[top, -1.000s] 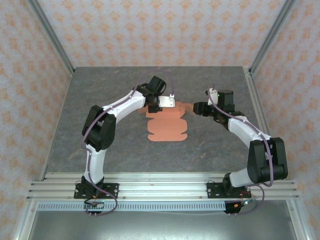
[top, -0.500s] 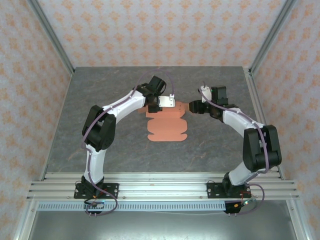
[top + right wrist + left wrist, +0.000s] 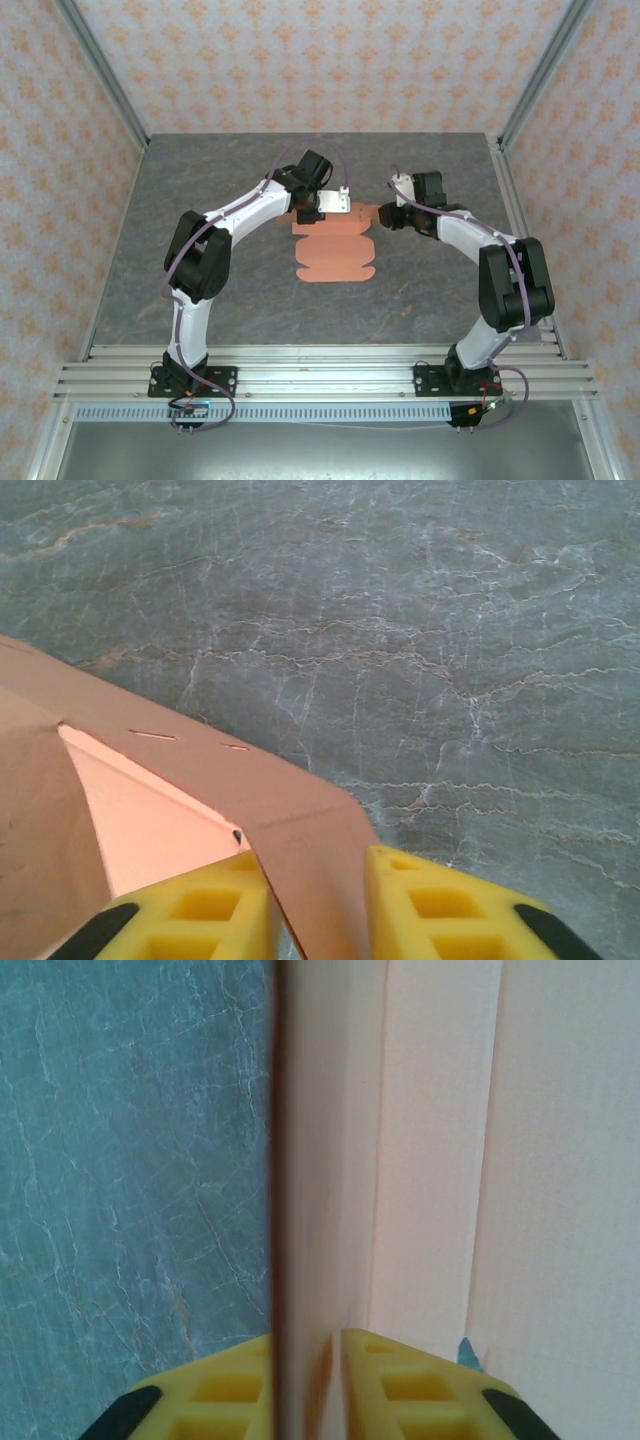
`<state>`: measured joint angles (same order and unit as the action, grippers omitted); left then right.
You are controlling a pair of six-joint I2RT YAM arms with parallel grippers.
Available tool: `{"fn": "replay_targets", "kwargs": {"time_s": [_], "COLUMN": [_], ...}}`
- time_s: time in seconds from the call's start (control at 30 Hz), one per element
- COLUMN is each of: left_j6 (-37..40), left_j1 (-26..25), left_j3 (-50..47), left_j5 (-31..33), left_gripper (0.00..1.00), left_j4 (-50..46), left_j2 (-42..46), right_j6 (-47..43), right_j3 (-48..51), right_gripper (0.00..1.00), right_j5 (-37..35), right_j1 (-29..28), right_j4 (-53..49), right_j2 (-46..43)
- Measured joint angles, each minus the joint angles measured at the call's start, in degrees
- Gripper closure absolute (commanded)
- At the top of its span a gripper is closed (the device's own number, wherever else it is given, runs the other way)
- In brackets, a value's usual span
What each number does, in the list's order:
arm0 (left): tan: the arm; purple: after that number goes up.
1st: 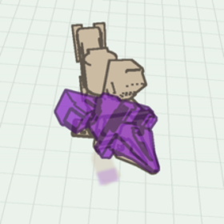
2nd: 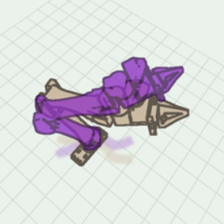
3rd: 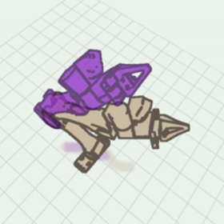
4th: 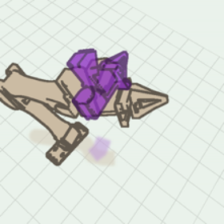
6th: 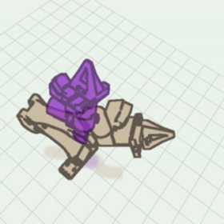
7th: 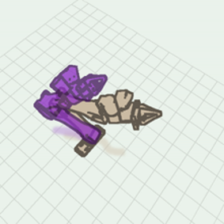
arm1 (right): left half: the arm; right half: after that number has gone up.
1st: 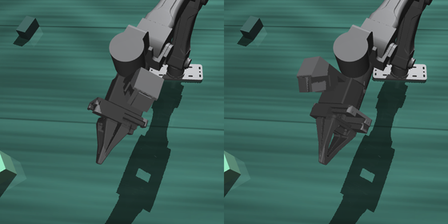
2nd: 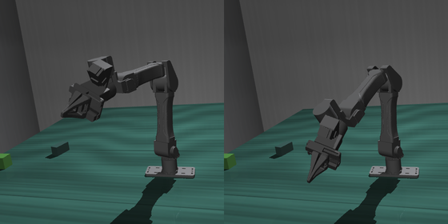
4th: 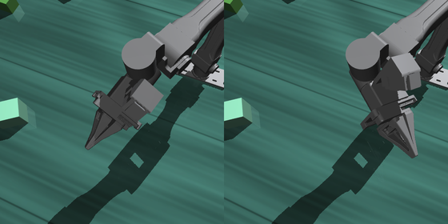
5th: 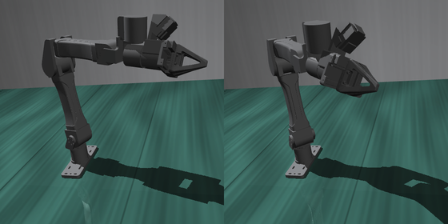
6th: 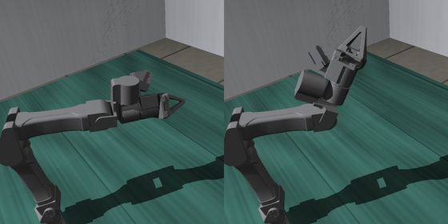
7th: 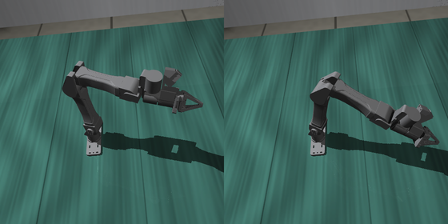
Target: Fold the paper box
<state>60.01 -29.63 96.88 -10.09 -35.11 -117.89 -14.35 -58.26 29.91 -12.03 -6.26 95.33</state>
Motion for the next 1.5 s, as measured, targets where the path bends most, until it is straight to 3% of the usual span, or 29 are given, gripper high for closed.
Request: {"fn": "replay_targets", "kwargs": {"time_s": [0.07, 0.17, 0.53, 0.67, 0.77, 0.97, 1.1, 1.27, 1.5], "left_j6": [-0.3, -0.7, -3.6, -8.2, -15.7, -32.5, -39.4, -43.1, -44.0], "left_j1": [0.0, 0.0, 0.6, 2.9, 4.8, 5.6, 5.6, 5.6, 5.6], "left_j3": [0.1, 0.3, 0.3, 0.4, 3.1, 18.9, 25.4, 29.8, 30.0], "left_j5": [-0.3, -1.5, -10.3, -17.0, -18.3, -12.3, -11.6, -11.8, -12.2], "left_gripper": [0.5, 0.43, 0.4, 0.41, 0.41, 0.44, 0.47, 0.55, 0.6], "left_j4": [-0.1, -0.5, -3.2, -3.0, -2.7, -4.5, -8.6, -14.6, -20.0], "left_j2": [0.0, 0.0, 7.6, 12.7, 14.1, 5.5, -2.3, -10.3, -12.6], "right_j6": [-0.6, -1.6, -6.2, -6.9, -7.0, -7.0, -7.0, -6.9, -6.9], "right_j3": [-0.1, -0.2, 0.0, 1.6, 2.5, 3.4, 3.5, 3.5, 3.5], "right_gripper": [0.79, 0.83, 0.96, 0.97, 0.97, 0.97, 0.97, 0.97, 0.97], "right_j5": [-0.9, -2.3, -8.5, -9.7, -10.3, -11.1, -11.4, -11.6, -11.7], "right_j1": [-0.5, -1.2, -4.1, -4.3, -4.3, -4.3, -4.3, -4.3, -4.3], "right_j4": [-0.2, -0.2, 1.7, 4.2, 5.4, 7.2, 7.6, 7.8, 8.0], "right_j2": [0.0, 0.1, 0.1, -0.4, -1.0, -1.4, -1.4, -1.4, -1.4]}}
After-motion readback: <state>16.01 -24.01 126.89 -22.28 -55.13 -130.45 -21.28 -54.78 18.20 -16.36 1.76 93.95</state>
